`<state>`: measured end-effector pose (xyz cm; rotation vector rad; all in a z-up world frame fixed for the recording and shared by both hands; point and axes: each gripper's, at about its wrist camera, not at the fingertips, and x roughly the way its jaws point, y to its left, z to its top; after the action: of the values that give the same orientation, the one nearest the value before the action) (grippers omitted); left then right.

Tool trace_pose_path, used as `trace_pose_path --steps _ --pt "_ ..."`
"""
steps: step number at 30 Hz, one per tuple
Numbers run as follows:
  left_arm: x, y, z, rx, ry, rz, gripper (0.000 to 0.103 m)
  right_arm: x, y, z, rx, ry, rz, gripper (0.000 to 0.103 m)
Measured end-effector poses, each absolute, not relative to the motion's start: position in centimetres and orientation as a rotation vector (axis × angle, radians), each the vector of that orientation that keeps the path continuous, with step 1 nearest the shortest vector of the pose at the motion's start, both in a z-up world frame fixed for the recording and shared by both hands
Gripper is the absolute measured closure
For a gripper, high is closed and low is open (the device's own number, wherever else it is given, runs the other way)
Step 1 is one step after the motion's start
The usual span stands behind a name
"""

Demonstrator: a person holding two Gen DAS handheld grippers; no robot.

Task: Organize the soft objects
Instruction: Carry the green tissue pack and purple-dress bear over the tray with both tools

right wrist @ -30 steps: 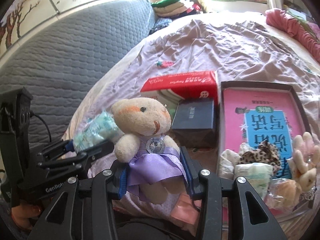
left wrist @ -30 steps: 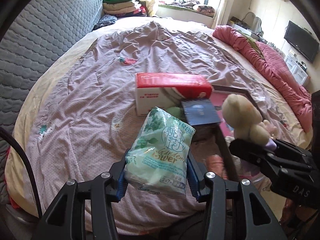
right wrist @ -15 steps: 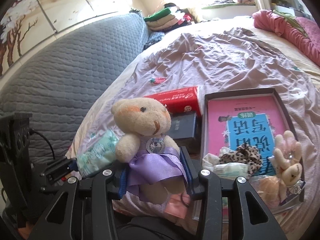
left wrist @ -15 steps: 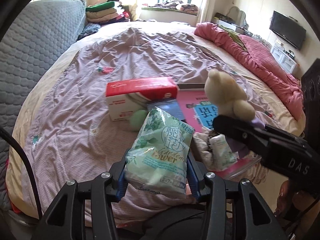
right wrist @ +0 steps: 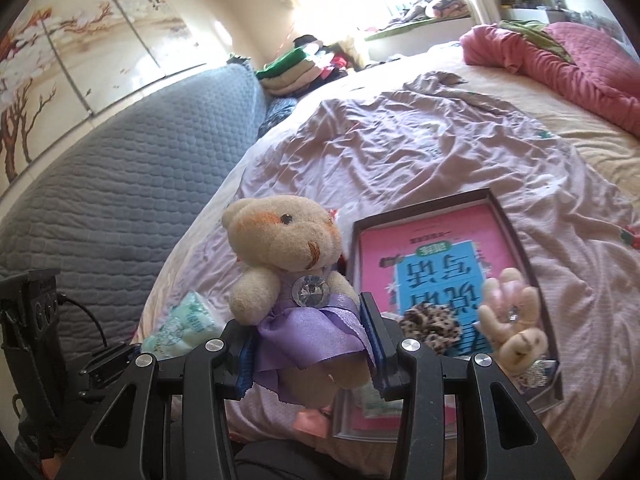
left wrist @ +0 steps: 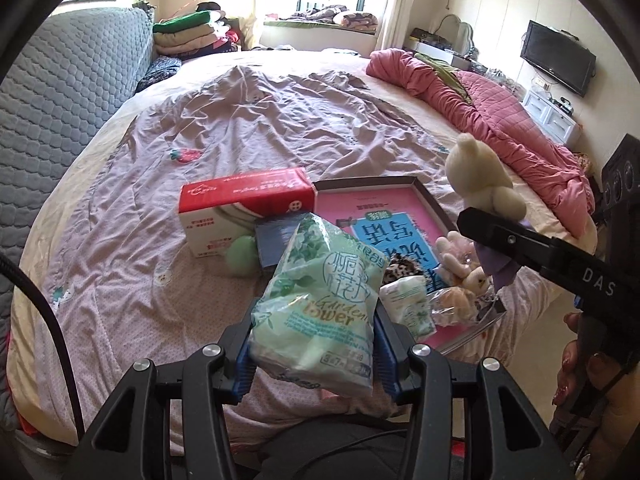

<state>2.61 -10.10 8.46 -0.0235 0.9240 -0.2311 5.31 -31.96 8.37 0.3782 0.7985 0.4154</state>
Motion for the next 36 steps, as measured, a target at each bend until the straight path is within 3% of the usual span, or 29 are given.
trace_pose_path --steps 36 --pt "9.2 -18.2 4.9 -0.015 0.999 -0.337 0.054 5.4 -39.9 4.7 0.442 0.792 0.258 0.057"
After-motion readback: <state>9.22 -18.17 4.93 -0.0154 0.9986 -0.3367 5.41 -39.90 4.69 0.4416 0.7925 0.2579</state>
